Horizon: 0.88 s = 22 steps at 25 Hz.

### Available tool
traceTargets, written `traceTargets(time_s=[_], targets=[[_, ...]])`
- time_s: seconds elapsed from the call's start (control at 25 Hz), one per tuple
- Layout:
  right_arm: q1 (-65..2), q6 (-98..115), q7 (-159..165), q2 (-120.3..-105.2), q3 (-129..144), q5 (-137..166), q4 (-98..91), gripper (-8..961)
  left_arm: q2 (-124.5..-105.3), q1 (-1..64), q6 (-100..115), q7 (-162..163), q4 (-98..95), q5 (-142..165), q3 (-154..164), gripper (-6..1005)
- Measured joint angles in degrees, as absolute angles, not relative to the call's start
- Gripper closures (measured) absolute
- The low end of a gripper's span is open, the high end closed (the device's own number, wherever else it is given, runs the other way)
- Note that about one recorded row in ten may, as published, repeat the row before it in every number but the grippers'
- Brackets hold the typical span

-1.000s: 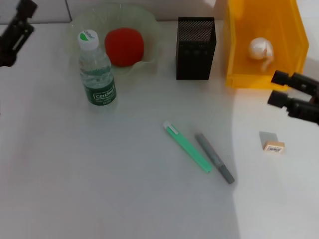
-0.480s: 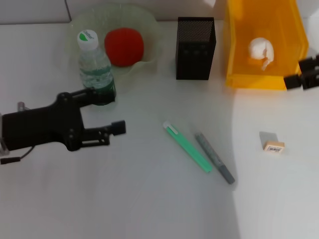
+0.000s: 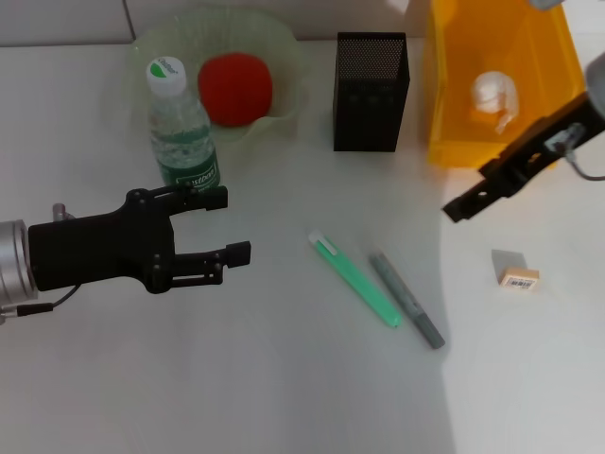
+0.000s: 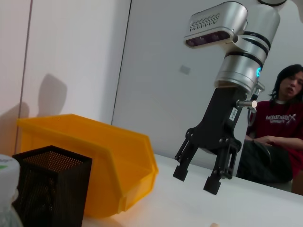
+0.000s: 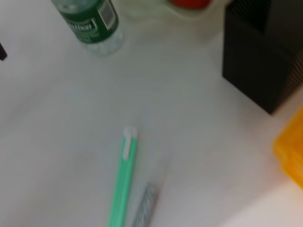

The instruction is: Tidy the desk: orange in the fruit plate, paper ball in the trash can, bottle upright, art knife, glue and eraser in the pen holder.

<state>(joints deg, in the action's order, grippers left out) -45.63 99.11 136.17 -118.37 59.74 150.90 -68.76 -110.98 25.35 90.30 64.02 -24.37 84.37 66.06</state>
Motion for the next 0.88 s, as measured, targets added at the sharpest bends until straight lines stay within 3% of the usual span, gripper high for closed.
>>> traceTargets(time_s=[0.12, 0.88], targets=[[-46.9, 94.3, 134.8, -119.27, 62.4, 148.4, -65.4, 112, -110.66, 25.3, 90.5, 64.9, -24.6, 85.5, 66.4, 171], [-56.3, 72.3, 135.5, -119.89, 87.5, 133.8, -41.0, 127, -110.43, 22.7, 90.4, 67.8, -27.7, 91.8, 63.3, 172]])
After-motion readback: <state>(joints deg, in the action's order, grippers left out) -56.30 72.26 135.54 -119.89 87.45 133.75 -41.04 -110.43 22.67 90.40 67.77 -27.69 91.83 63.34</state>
